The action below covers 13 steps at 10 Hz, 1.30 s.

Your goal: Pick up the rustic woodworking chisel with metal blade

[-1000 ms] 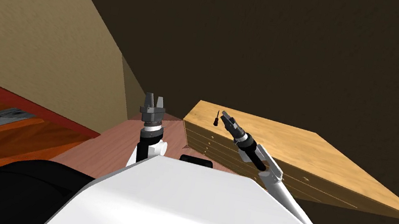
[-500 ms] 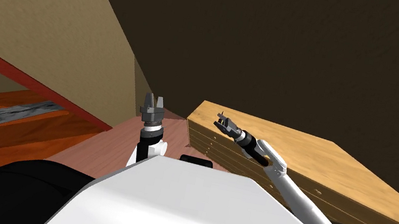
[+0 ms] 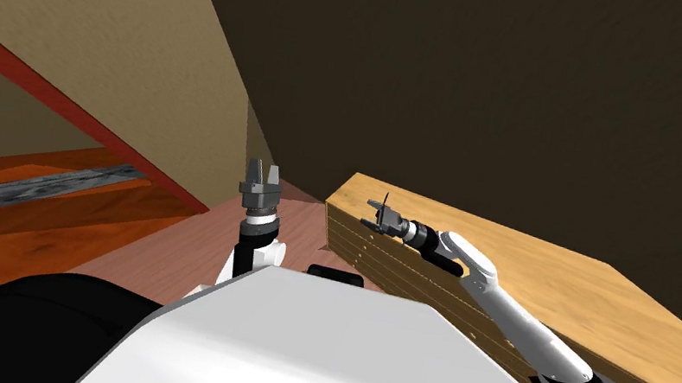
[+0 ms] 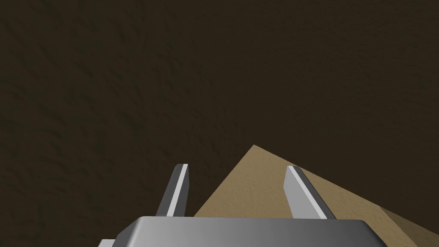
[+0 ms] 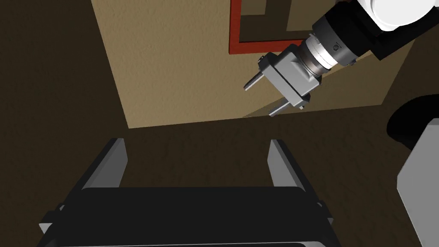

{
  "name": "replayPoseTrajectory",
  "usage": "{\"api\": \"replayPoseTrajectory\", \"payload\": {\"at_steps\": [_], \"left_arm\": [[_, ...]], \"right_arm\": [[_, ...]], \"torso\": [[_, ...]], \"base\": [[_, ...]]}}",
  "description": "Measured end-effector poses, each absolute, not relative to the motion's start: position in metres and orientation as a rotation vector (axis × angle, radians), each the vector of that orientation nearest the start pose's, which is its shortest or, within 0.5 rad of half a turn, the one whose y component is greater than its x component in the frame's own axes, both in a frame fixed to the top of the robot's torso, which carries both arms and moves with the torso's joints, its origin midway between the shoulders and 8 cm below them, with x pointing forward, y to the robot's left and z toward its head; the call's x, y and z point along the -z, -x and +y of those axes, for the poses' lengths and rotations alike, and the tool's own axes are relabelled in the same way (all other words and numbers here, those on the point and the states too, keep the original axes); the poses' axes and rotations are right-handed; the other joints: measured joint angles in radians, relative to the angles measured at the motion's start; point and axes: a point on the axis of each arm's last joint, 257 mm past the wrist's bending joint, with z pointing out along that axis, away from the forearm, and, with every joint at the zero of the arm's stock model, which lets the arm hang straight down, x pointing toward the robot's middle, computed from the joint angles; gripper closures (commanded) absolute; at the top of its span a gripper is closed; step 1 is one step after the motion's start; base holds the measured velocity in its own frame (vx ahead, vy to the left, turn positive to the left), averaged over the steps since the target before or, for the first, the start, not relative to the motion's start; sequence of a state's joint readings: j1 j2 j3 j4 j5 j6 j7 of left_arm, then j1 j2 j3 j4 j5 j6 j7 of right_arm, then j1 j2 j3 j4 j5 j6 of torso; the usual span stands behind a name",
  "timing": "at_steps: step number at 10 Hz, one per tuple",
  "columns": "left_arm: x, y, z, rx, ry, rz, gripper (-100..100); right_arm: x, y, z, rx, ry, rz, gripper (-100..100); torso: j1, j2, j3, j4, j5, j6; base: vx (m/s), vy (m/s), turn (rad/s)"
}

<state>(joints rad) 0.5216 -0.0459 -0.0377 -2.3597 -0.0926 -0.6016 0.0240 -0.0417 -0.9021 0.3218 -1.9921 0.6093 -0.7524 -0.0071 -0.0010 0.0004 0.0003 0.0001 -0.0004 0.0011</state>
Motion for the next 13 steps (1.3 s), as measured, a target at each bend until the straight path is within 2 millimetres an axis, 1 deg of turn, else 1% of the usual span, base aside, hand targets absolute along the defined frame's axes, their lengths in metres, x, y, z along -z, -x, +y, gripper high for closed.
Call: {"api": "replayPoseTrajectory", "payload": {"at_steps": [3, 6, 7, 8, 9, 10, 12, 13], "left_arm": [[-0.07, -0.309, 0.256, 1.327, 0.513, 0.512, 0], [-0.07, -0.309, 0.256, 1.327, 0.513, 0.512, 0], [-0.07, -0.309, 0.256, 1.327, 0.513, 0.512, 0], [-0.07, -0.309, 0.256, 1.327, 0.513, 0.512, 0], [-0.07, -0.309, 0.256, 1.327, 0.513, 0.512, 0], [-0.07, -0.309, 0.256, 1.327, 0.513, 0.512, 0], [-0.07, -0.309, 0.256, 1.327, 0.513, 0.512, 0], [-0.07, -0.309, 0.256, 1.327, 0.513, 0.512, 0]], "right_arm": [[0.103, -0.343, -0.08, -0.976, 1.097, 1.304, -100], [0.129, -0.343, -0.096, -0.865, 1.269, 1.353, -100], [0.143, -0.345, -0.103, -0.825, 1.33, 1.373, -100], [0.151, -0.346, -0.11, -0.785, 1.385, 1.385, -100], [0.163, -0.343, -0.117, -0.745, 1.446, 1.401, -100], [0.172, -0.347, -0.127, -0.703, 1.493, 1.415, -100], [0.186, -0.345, -0.149, -0.622, 1.602, 1.442, -100], [0.195, -0.349, -0.165, -0.572, 1.658, 1.465, -100]], "torso": [[0.0, 0.0, 0.0, 0.0, 0.0, -0.001], [0.0, 0.0, 0.0, 0.0, 0.0, 0.0], [0.0, 0.0, 0.0, 0.0, 0.0, -0.001], [0.0, 0.0, 0.0, 0.0, 0.0, 0.0], [0.0, 0.0, 0.0, 0.0, 0.0, -0.001], [0.0, 0.0, 0.0, 0.0, 0.0, 0.0], [0.0, -0.001, 0.0, 0.0, 0.0, 0.0], [0.0, -0.001, 0.0, 0.0, 0.0, 0.0]], "base": [[-0.016, -0.012, 0.158], [-0.015, -0.011, 0.206], [-0.015, -0.017, 0.125], [-0.014, -0.013, 0.244], [-0.013, -0.016, 0.13], [-0.012, -0.013, 0.226], [-0.009, -0.015, 0.185], [-0.008, -0.015, 0.164]]}}
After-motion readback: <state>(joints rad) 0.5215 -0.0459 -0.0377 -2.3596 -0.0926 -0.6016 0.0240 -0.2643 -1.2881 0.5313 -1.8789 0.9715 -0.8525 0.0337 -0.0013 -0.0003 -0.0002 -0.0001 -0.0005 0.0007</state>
